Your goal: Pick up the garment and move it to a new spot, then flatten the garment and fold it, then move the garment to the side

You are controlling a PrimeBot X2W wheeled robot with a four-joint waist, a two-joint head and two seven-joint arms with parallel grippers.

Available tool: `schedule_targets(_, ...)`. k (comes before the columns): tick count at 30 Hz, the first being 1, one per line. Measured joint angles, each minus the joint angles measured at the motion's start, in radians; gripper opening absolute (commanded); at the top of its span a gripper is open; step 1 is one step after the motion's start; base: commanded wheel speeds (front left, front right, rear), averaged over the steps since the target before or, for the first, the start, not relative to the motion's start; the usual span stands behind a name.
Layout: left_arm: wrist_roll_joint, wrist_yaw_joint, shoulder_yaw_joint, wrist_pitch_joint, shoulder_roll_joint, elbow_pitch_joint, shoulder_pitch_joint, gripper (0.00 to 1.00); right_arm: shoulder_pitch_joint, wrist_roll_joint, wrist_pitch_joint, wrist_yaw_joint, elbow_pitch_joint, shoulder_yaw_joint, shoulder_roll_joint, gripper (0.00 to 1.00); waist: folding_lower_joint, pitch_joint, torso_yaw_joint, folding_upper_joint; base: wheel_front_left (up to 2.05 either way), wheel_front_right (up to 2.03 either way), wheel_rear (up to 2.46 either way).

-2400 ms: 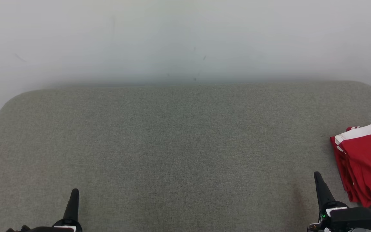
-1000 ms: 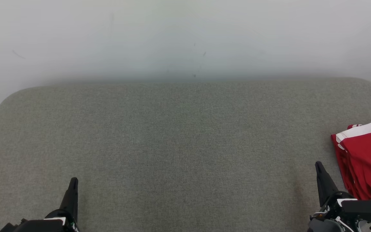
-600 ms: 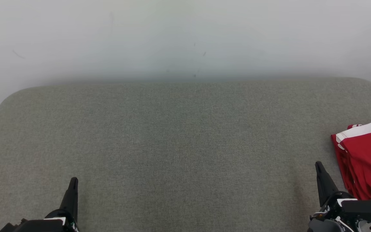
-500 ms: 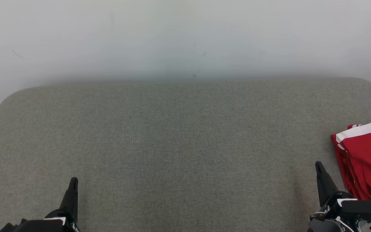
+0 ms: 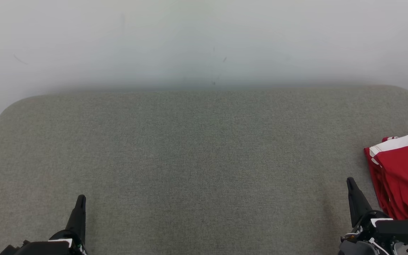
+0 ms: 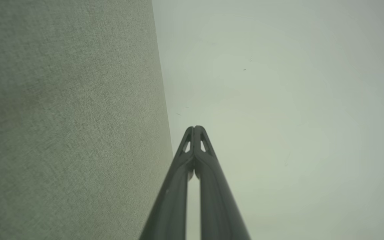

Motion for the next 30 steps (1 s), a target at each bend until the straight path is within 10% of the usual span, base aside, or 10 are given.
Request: schedule_targets(30,0.000,0.000,0.000,0.000,0.000,0.000,0.000,0.00,0.000,0.000,0.000,0.000,0.000,0.000,0.000,0.00,0.0000,0.000,0.000,0.0000,0.00,0.00,0.00)
